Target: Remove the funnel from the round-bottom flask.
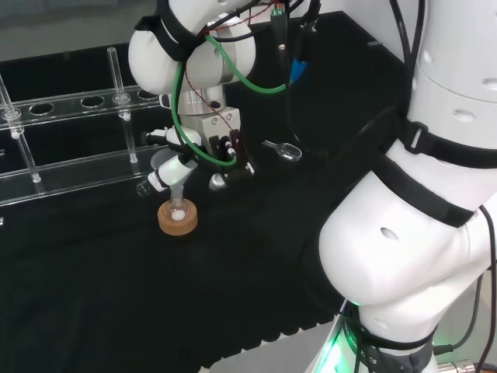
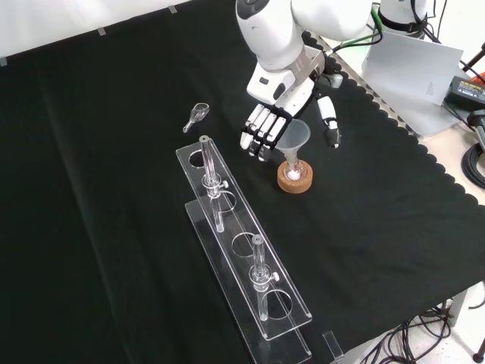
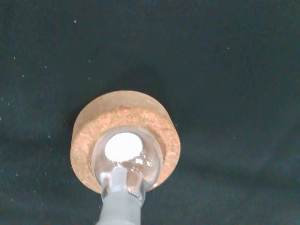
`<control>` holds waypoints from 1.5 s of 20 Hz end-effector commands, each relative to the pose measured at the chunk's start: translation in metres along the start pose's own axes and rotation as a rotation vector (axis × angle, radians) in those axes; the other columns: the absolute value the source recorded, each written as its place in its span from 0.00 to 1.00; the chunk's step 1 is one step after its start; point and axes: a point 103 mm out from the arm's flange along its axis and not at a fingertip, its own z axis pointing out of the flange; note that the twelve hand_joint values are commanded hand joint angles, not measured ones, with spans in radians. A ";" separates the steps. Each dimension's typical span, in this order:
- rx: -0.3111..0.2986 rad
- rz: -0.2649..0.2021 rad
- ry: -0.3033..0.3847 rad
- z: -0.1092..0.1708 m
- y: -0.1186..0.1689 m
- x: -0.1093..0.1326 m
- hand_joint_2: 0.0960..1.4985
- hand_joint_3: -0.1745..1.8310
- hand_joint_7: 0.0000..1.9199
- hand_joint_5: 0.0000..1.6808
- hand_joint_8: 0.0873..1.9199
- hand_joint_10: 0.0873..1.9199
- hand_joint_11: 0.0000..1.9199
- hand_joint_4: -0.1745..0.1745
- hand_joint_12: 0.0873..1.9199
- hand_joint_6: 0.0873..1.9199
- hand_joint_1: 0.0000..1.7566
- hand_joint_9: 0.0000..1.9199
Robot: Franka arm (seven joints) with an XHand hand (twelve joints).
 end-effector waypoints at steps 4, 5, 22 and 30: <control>-0.016 0.023 -0.003 0.002 0.000 -0.003 0.41 0.09 0.05 0.00 0.00 0.00 0.00 0.55 0.21 0.00 0.22 0.02; -0.026 0.022 -0.006 0.001 -0.001 -0.003 0.41 0.09 0.05 0.00 0.01 0.00 0.00 0.55 0.23 0.00 0.22 0.02; -0.051 0.012 -0.042 0.001 -0.008 -0.005 0.40 0.09 0.05 0.07 0.23 0.34 0.00 0.46 0.55 0.00 0.30 0.00; -0.115 0.026 -0.046 0.000 -0.010 -0.008 0.39 0.08 0.11 0.16 0.26 0.40 0.00 0.50 0.66 0.00 0.37 0.07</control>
